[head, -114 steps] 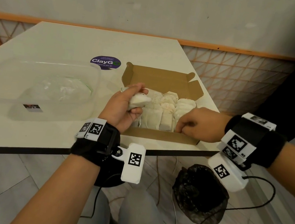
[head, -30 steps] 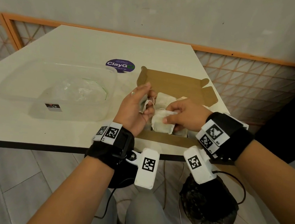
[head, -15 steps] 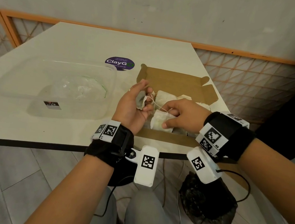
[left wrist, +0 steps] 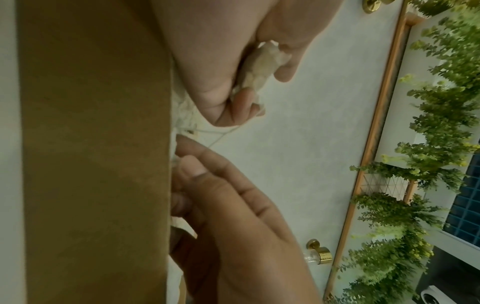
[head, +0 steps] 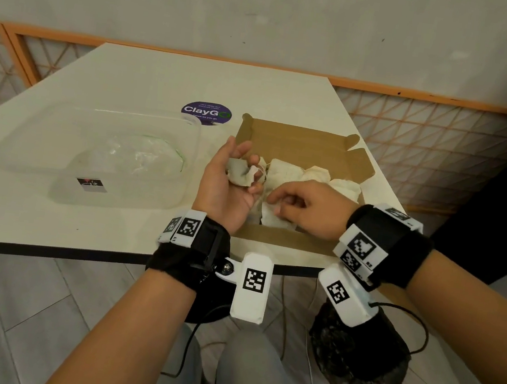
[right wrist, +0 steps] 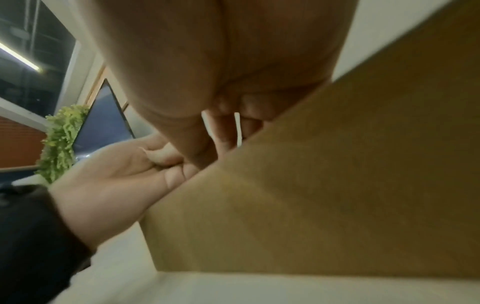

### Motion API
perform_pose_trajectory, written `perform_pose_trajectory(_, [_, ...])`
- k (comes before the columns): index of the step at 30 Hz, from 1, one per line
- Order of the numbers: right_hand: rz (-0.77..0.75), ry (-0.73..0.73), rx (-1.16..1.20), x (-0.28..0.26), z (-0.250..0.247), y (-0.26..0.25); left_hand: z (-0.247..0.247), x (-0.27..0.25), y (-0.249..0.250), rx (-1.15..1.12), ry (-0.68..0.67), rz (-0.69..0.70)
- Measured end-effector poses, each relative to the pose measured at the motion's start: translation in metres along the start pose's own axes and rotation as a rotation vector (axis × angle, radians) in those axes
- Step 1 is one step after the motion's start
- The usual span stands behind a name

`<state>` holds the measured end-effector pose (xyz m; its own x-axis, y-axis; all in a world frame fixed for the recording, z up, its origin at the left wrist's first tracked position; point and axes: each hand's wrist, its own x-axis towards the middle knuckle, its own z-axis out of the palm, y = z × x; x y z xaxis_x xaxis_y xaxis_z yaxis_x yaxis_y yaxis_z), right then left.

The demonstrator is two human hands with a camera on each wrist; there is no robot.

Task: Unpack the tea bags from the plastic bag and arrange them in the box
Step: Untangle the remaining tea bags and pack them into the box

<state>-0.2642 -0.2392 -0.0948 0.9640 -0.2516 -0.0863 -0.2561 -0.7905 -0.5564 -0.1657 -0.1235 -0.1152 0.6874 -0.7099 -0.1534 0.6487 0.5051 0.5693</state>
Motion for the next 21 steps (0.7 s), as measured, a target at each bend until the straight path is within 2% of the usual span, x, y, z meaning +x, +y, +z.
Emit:
perform_pose_trajectory(3, [-0.007,0.206,0.128,0.001,-0.008,-0.005,0.002,0.001,0.0,0.014,0.005,-0.025])
perform_pose_trajectory(5, [-0.102,0.282,0.175,0.0,-0.012,-0.017,0.003,0.002,0.0,0.012,0.0,-0.045])
perform_pose_trajectory(9, [-0.205,0.168,-0.072,0.011,-0.007,-0.03,0.001,0.002,0.0,0.005,-0.077,-0.099])
perform_pose_trajectory(11, [-0.199,0.222,-0.112,0.018,-0.008,-0.03,0.0,0.002,0.0,0.039,-0.115,-0.098])
perform_pose_trajectory(13, [-0.157,0.302,-0.028,0.023,-0.016,-0.028,0.0,0.001,0.0,0.136,-0.128,-0.079])
perform_pose_trajectory(17, [-0.086,0.347,0.352,0.031,-0.034,-0.028,0.003,0.002,-0.004,0.244,-0.117,-0.024])
perform_pose_trajectory(21, [-0.056,0.298,0.498,0.031,-0.038,-0.027,0.004,0.003,-0.006,0.258,-0.086,0.004])
